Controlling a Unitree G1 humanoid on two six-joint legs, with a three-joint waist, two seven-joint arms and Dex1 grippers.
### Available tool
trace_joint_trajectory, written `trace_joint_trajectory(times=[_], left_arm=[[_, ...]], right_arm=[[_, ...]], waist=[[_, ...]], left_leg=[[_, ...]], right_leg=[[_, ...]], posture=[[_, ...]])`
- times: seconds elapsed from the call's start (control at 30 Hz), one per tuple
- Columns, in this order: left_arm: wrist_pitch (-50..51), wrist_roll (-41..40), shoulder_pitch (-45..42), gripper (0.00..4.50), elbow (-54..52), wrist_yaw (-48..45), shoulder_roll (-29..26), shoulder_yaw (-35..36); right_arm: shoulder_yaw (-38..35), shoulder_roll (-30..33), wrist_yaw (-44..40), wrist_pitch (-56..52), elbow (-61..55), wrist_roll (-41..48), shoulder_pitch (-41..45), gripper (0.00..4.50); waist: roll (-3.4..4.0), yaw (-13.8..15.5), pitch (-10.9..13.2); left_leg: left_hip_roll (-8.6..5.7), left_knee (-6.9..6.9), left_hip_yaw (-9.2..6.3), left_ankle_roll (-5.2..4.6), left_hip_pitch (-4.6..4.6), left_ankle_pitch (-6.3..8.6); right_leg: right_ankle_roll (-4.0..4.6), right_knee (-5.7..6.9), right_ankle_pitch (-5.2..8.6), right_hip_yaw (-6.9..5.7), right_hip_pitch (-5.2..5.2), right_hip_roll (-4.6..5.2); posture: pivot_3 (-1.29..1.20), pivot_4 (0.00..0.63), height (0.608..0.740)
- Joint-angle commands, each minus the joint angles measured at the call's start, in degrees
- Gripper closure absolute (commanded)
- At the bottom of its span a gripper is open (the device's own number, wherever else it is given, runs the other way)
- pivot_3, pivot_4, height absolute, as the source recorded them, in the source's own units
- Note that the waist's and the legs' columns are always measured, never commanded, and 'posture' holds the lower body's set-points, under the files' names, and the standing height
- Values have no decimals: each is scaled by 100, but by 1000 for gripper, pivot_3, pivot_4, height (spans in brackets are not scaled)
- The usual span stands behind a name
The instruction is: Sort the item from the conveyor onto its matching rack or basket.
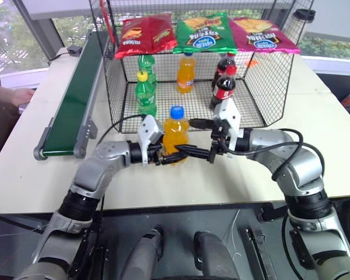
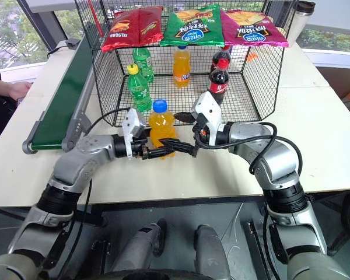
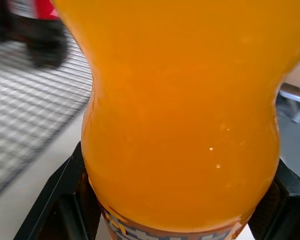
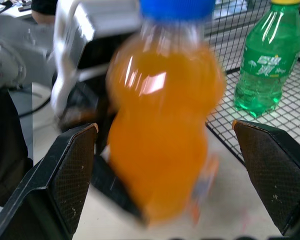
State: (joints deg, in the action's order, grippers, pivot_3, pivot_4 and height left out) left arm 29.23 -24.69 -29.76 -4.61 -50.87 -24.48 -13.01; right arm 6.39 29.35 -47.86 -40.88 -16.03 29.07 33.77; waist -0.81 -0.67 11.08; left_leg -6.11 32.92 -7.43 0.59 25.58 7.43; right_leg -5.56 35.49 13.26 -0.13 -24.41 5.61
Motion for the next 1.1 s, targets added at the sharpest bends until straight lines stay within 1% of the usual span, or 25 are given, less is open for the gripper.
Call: trace_joint_trajectory(times=[0.03, 0.27, 0.37, 0.43, 0.47, 0.67, 0.73, 0.77, 0.97, 1.1], left_arm=[[-269, 63, -90, 1533, -293, -116, 59, 8], [-308, 189, -55, 1533, -384, -151, 191, -77], [-286, 207, -28, 1533, -430, -110, 204, -40], [-225, 226, 0, 1533, -456, -66, 186, -31], [-191, 219, 14, 1533, -476, -60, 175, -26], [25, 180, 48, 1533, -579, 32, 141, 17], [-2, 217, 20, 476, -519, 123, 191, 66], [6, 217, 1, 38, -495, 104, 184, 62], [16, 333, -8, 38, -505, 215, 146, 43], [-27, 559, 102, 38, -556, 342, -116, 101]], right_arm=[[-67, -65, 48, 22, -296, 106, 156, 0], [-44, -109, 33, 54, -291, 138, 219, 0], [-108, -133, -18, 87, -240, 207, 237, 848], [-120, -114, -64, 85, -251, 239, 231, 1800], [-120, -107, -79, 84, -259, 246, 228, 1857], [-70, -81, -54, 67, -266, 168, 219, 1857], [-59, -89, -20, 79, -249, 130, 226, 1857], [-54, -91, -11, 92, -226, 108, 231, 1857], [-54, -91, 21, 141, -186, 24, 217, 1857], [-106, -162, 204, 306, 47, -196, 296, 1857]], waist=[[0, 0, 0], [0, 1, 0], [0, -3, 0], [0, -2, 0], [0, -1, 0], [0, -1, 0], [0, 2, 0], [0, 3, 0], [0, 1, 0], [0, 1, 0]], left_leg=[[0, 0, 0, 0, 0, 0], [0, 1, -1, -1, -1, -1], [0, 2, -1, -1, -2, -1], [0, 2, -1, -2, -2, -1], [0, 3, -1, -3, -2, -2], [-1, 5, -1, -6, -2, -4], [-1, 6, -1, -5, -2, -3], [-1, 7, -1, -5, -2, -3], [-1, 7, -1, -8, -2, -5], [-1, 8, -1, -8, -4, -5]], right_leg=[[0, 0, 0, 0, 0, 0], [-1, 3, 0, 0, 0, -2], [-1, 5, 0, -1, 0, -2], [-1, 7, 0, -1, 0, -2], [-1, 7, -1, -1, 0, -2], [-2, 8, -1, -1, 0, -3], [-2, 9, -1, -1, 0, -4], [-2, 9, -1, -1, 1, -4], [-2, 11, -1, -1, 1, -4], [-2, 14, -1, -1, 0, -4]], posture=[[0, 150, 738], [0, 150, 738], [0, 150, 738], [0, 150, 738], [0, 150, 738], [0, 150, 738], [0, 150, 738], [0, 150, 738], [0, 150, 738], [0, 150, 738]])
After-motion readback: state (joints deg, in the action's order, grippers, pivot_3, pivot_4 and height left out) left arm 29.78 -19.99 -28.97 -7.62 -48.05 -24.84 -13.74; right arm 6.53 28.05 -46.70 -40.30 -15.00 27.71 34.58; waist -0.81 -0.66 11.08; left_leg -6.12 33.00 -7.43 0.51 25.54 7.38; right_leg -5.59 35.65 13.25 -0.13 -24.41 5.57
